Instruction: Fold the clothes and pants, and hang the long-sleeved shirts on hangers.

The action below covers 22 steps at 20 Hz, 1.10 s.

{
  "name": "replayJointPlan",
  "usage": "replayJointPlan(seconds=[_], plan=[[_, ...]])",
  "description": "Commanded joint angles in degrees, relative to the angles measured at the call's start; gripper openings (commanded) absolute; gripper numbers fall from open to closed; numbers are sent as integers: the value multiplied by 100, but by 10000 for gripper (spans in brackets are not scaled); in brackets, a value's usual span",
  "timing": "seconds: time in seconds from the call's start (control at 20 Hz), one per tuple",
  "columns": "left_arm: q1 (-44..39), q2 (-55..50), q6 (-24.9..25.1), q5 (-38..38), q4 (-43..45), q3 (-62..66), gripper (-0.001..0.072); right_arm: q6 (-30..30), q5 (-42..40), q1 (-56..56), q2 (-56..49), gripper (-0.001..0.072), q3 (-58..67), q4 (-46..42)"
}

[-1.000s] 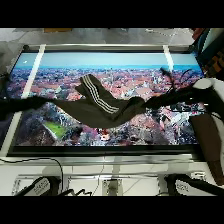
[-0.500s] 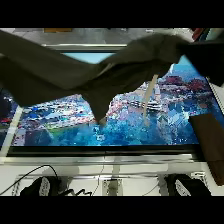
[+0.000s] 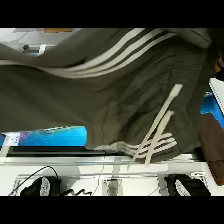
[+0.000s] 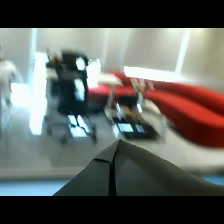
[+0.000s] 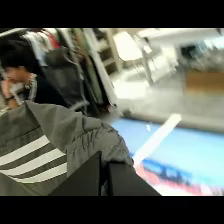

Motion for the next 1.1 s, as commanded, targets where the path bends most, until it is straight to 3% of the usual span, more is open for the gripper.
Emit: replayJointPlan(seconds=[0.0,0.15,0.3,0.4,0.5,0.65,0.8,1.05], plan=[[-575,-1196,-435,-1099,487,-168,6,544,79,4,-984,33,-321,-533],[-2050,-2787,-411,-643,1331,-238,6,664,9,4,-2332,34,-551,-549],[-3171,-4140,-417,841,1530,-203,6,664,-509,4,-3442,34,-551,-514],[-3471,-4629,-540,1613,1530,-114,6,662,-920,-2,-3930,34,-551,-603],[-3488,-4769,-743,1838,1532,-90,6,656,-1246,-2,-4172,34,-551,-841],[-3416,-4636,-831,1274,1534,-87,6,658,-1416,-2,-4245,33,-531,-1786],[-3436,-4286,-1143,205,1558,-90,5,697,-1067,-2,-4245,33,-321,-2763],[-3893,-3681,-2103,-1718,1816,-98,5,894,243,-2,-4245,32,579,-4247]])
